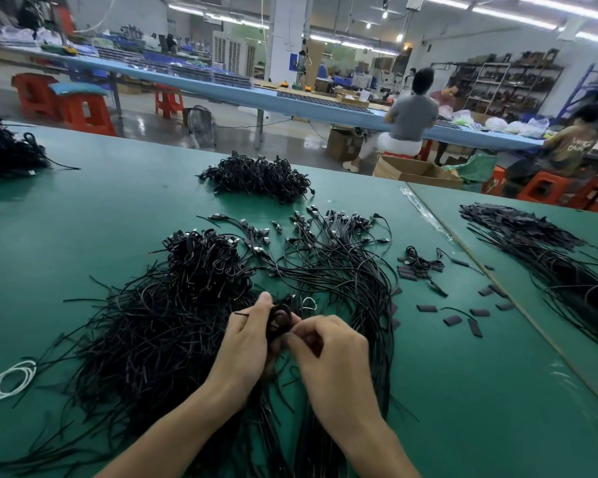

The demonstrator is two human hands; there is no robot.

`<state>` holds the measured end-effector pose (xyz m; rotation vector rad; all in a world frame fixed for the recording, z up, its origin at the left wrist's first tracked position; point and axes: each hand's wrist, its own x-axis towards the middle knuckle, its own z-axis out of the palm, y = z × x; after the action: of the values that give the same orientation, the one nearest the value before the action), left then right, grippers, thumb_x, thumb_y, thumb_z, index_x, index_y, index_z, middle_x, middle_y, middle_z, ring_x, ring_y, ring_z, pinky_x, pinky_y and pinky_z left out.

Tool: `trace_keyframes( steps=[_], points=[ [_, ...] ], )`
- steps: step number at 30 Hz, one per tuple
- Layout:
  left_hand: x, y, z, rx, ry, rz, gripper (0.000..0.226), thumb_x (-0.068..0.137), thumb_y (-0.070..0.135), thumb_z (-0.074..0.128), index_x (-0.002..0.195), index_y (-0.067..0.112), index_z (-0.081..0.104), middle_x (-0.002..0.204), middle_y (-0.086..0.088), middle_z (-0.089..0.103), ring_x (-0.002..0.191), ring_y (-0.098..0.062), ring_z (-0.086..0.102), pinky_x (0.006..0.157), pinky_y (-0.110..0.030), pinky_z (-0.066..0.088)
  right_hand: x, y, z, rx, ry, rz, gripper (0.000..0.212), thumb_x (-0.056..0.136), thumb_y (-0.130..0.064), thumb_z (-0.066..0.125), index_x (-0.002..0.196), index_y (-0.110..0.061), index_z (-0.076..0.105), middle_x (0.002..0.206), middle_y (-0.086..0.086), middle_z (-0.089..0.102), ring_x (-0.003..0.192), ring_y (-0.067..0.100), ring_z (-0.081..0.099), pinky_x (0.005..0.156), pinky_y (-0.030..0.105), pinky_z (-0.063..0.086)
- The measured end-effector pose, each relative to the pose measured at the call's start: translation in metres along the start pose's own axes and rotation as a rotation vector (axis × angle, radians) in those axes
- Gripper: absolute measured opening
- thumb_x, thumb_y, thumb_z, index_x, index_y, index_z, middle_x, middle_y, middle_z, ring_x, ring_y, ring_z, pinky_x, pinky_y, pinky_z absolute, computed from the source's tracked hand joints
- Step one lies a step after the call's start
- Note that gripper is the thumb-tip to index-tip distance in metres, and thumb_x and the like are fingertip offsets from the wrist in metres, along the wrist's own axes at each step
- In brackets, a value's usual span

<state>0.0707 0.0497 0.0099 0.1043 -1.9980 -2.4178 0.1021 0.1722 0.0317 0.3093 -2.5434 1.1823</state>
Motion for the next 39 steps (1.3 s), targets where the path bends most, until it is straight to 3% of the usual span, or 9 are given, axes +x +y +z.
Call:
trace_keyframes(
  steps=[8,12,15,19,23,27,30,33,39],
  points=[
    [0.000,0.005,-0.008,0.005,-0.168,-0.135,0.052,0.099,0.048,0.050,0.060,0.013,0.049,0.048,0.002,0.034,0.038,-0.010,0.026,0.038,-0.018,0.022,-0.002,-0.011,-0.009,-0.514,-0.172,-0.528,0.012,0.087,-0.011,0.070,0.089,-0.021,0.064,0.089,-0.008,0.053,0.083,0.012,0.050,0.077,0.026,0.049],
    [-0.005,0.006,-0.014,0.102,-0.331,-0.365,0.045,0.097,0.018,0.043,0.053,0.024,0.044,0.049,0.005,0.032,0.041,-0.008,0.021,0.039,-0.016,0.016,0.009,-0.015,-0.022,-0.572,-0.233,-0.662,0.003,0.090,-0.021,0.068,0.089,-0.023,0.066,0.095,-0.009,0.055,0.089,0.012,0.049,0.078,0.026,0.039],
    [-0.009,0.009,-0.011,0.078,-0.332,-0.431,0.046,0.093,0.020,0.042,0.047,0.025,0.045,0.048,0.004,0.037,0.039,-0.008,0.023,0.037,-0.013,0.017,0.014,-0.020,-0.028,-0.527,-0.258,-0.621,0.008,0.093,-0.027,0.063,0.089,-0.023,0.069,0.098,-0.011,0.059,0.094,0.010,0.050,0.083,0.026,0.039],
    [-0.009,0.012,-0.009,0.012,-0.326,-0.457,0.066,0.093,0.070,0.041,0.045,0.024,0.048,0.050,0.004,0.040,0.041,-0.009,0.022,0.036,-0.015,0.016,0.018,-0.017,-0.034,-0.349,-0.324,-0.410,0.006,0.093,-0.024,0.063,0.087,-0.023,0.065,0.089,-0.012,0.059,0.089,0.007,0.050,0.086,0.021,0.040],
    [-0.013,0.016,-0.011,0.097,-0.518,-0.371,0.069,0.078,0.089,0.035,0.050,0.029,0.054,0.055,0.011,0.038,0.044,-0.007,0.021,0.036,-0.018,0.018,0.022,-0.009,-0.039,-0.244,-0.393,-0.209,0.006,0.091,-0.024,0.063,0.086,-0.025,0.066,0.085,-0.013,0.061,0.083,0.005,0.056,0.078,0.029,0.049],
    [-0.016,0.018,-0.018,0.283,-0.739,-0.170,0.020,0.079,0.045,0.077,0.073,0.032,0.063,0.061,0.017,0.049,0.052,0.001,0.044,0.048,-0.013,0.036,0.023,-0.003,-0.044,-0.230,-0.463,-0.130,0.008,0.087,-0.023,0.066,0.087,-0.030,0.068,0.083,-0.015,0.065,0.082,0.002,0.059,0.074,0.024,0.050],
    [-0.015,0.018,-0.022,0.314,-0.842,-0.184,0.026,0.081,0.010,0.079,0.084,0.029,0.062,0.065,0.023,0.059,0.059,0.007,0.054,0.057,-0.007,0.040,0.018,0.001,-0.042,-0.276,-0.434,-0.155,0.002,0.091,-0.036,0.066,0.091,-0.033,0.067,0.090,-0.019,0.059,0.091,-0.002,0.053,0.080,0.021,0.047],
    [-0.014,0.017,-0.018,0.405,-0.807,-0.182,0.033,0.083,0.006,0.075,0.072,0.033,0.062,0.060,0.019,0.048,0.052,0.003,0.045,0.051,-0.012,0.037,0.015,0.000,-0.040,-0.285,-0.435,-0.193,0.007,0.092,-0.038,0.065,0.096,-0.033,0.065,0.094,-0.019,0.060,0.092,0.000,0.054,0.084,0.023,0.048],
    [-0.013,0.015,-0.012,0.482,-0.764,-0.153,0.006,0.091,0.003,0.066,0.092,0.005,0.061,0.058,0.017,0.047,0.049,0.002,0.043,0.050,-0.012,0.035,0.014,0.002,-0.042,-0.336,-0.435,-0.248,0.010,0.094,-0.036,0.062,0.094,-0.028,0.068,0.095,-0.015,0.062,0.091,0.005,0.057,0.085,0.028,0.048]
  ],
)
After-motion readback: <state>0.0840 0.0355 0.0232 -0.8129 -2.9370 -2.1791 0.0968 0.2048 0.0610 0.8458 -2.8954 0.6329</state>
